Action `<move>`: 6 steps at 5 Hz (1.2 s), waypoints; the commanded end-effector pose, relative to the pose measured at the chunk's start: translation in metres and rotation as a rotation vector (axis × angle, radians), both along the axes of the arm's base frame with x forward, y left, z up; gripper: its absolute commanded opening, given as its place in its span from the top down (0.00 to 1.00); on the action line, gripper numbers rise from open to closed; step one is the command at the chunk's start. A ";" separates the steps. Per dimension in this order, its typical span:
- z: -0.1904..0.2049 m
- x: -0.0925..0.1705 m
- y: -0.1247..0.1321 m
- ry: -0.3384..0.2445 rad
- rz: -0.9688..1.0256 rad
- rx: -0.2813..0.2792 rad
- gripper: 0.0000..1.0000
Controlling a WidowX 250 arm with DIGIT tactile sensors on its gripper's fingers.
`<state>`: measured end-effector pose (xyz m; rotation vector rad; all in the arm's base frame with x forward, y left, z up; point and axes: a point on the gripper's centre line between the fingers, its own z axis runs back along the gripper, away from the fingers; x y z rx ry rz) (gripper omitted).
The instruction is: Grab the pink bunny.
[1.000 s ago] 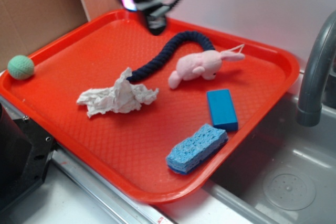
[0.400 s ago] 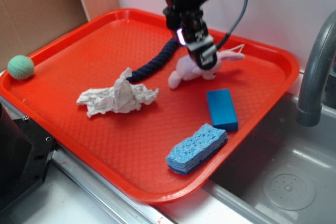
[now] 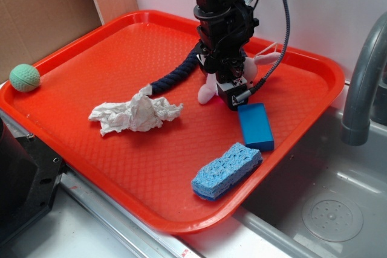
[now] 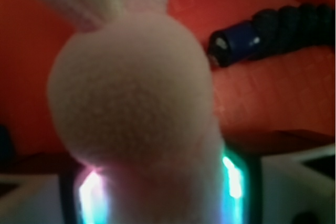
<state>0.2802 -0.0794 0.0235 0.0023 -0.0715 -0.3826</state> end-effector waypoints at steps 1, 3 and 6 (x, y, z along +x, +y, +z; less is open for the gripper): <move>0.112 -0.039 0.066 -0.272 0.133 -0.112 1.00; 0.167 -0.085 0.120 -0.117 0.553 -0.174 1.00; 0.167 -0.090 0.112 -0.130 0.745 0.031 1.00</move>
